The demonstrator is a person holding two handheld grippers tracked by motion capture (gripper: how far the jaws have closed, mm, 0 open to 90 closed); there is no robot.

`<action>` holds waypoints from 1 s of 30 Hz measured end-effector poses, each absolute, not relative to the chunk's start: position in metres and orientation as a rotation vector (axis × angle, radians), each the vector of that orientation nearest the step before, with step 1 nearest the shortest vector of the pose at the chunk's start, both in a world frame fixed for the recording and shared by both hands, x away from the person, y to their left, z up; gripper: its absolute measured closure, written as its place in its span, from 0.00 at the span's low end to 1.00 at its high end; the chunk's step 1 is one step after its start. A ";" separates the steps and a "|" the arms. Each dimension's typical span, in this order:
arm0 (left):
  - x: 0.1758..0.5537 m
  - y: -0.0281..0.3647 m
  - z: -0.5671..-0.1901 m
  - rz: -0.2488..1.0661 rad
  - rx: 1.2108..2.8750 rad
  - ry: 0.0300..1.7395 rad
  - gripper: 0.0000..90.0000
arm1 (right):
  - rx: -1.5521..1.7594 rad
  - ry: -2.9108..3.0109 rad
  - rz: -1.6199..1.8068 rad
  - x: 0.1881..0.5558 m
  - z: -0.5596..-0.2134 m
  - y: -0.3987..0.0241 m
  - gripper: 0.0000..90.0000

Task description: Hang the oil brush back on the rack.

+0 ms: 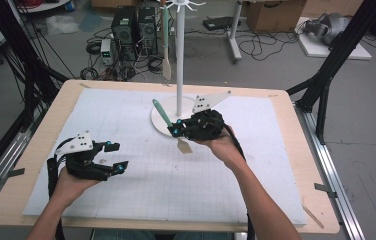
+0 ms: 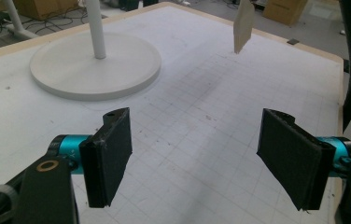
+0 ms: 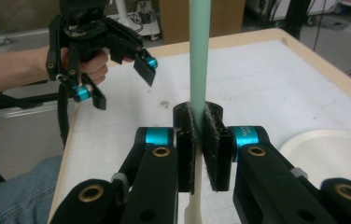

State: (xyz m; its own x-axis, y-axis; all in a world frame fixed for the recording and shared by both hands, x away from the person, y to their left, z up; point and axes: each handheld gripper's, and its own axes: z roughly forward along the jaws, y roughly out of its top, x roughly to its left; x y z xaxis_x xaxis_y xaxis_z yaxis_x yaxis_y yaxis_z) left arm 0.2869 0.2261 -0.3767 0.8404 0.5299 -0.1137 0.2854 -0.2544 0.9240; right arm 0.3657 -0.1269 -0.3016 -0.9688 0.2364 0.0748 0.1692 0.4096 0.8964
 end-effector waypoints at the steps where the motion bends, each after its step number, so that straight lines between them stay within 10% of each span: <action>1: 0.287 0.227 -0.377 0.263 1.855 0.617 0.29 | 0.373 2.575 1.636 0.367 -0.300 -0.127 0.94; 30: 0.292 0.236 -0.381 0.319 1.852 0.707 0.12 | 0.417 2.444 1.723 0.401 -0.250 -0.133 0.93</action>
